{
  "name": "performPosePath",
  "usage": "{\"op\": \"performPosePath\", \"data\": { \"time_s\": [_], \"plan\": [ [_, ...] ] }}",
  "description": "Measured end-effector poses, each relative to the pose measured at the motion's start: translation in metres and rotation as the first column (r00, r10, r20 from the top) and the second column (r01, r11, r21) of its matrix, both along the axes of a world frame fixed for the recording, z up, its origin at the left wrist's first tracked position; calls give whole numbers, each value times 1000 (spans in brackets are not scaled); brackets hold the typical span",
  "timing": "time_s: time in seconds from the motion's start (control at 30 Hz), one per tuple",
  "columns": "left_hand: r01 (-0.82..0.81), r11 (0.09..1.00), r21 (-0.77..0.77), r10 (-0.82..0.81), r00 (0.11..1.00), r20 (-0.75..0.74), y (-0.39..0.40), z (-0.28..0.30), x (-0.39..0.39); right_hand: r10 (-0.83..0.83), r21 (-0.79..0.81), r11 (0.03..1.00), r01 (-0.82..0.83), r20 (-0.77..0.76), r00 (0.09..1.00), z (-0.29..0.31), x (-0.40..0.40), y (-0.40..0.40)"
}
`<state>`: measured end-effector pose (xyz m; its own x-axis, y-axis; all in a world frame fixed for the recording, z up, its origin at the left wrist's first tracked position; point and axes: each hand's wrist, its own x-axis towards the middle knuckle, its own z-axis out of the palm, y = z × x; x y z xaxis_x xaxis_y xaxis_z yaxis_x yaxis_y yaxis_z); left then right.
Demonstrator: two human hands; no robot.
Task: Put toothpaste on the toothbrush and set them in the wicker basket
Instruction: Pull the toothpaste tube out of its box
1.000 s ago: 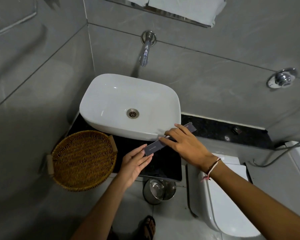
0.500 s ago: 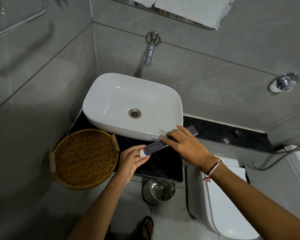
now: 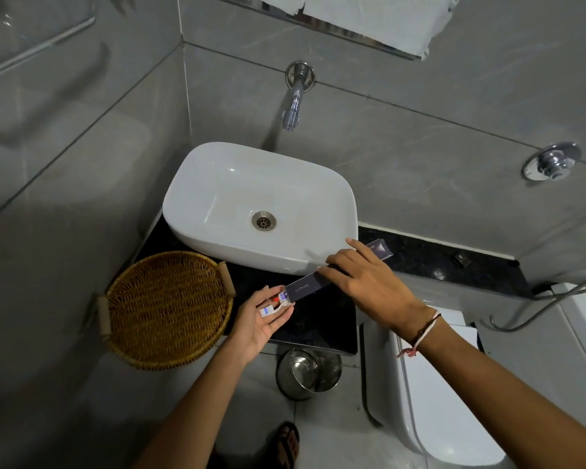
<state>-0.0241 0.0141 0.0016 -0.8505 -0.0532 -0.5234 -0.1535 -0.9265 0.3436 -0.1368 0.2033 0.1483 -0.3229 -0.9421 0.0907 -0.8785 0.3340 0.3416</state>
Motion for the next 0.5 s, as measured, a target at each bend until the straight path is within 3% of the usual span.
{"op": "performPosePath", "data": {
  "time_s": [0.13, 0.3, 0.5],
  "plan": [
    [3, 1000, 10, -4, 1000, 13, -1, -2, 3, 1, 28, 1000, 0, -7, 1000, 10, 4, 0],
    [-21, 996, -88, 17, 999, -40, 1, 4, 9, -40, 51, 998, 41, -17, 999, 13, 9, 4],
    [45, 933, -357, -28, 998, 52, -8, -2, 17, -287, 48, 957, 285, 43, 957, -7, 21, 36]
  ]
}}
